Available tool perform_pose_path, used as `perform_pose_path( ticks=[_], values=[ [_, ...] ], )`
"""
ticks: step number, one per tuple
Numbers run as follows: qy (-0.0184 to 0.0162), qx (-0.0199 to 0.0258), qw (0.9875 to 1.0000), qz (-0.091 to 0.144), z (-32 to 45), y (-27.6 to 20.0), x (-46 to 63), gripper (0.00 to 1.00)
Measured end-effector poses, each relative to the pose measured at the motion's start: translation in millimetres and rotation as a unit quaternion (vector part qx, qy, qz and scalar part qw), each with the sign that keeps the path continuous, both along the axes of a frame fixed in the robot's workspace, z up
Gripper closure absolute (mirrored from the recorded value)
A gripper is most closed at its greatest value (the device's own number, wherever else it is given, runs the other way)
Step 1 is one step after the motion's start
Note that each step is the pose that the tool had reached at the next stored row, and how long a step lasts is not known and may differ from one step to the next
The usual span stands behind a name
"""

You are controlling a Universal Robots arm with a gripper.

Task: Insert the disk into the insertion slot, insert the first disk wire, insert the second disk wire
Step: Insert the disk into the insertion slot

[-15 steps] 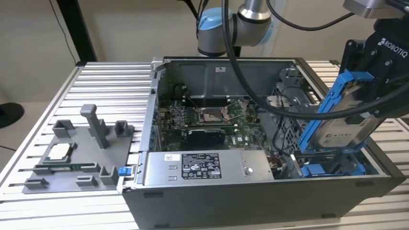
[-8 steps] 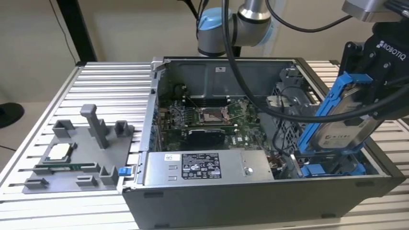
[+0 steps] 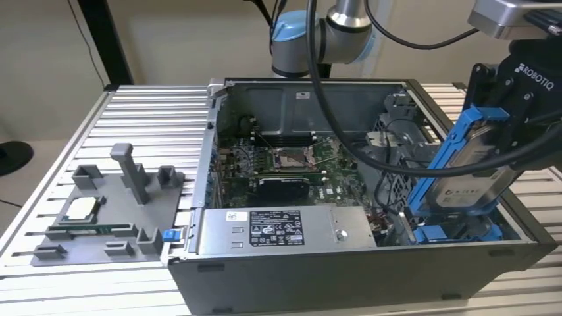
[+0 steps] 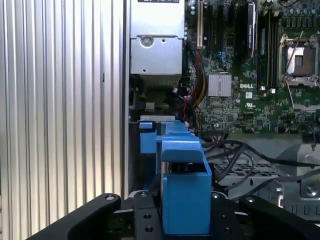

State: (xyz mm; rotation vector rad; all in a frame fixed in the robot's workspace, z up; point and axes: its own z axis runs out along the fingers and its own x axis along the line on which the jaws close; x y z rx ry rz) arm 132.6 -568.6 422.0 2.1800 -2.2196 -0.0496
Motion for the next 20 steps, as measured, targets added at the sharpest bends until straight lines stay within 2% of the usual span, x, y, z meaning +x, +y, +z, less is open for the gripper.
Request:
perform_pose_path(
  ticks=[20],
  values=[
    [0.0014, 0.0000, 1.0000, 0.000, -13.7, 0.0, 2.0, 1.00]
  ],
)
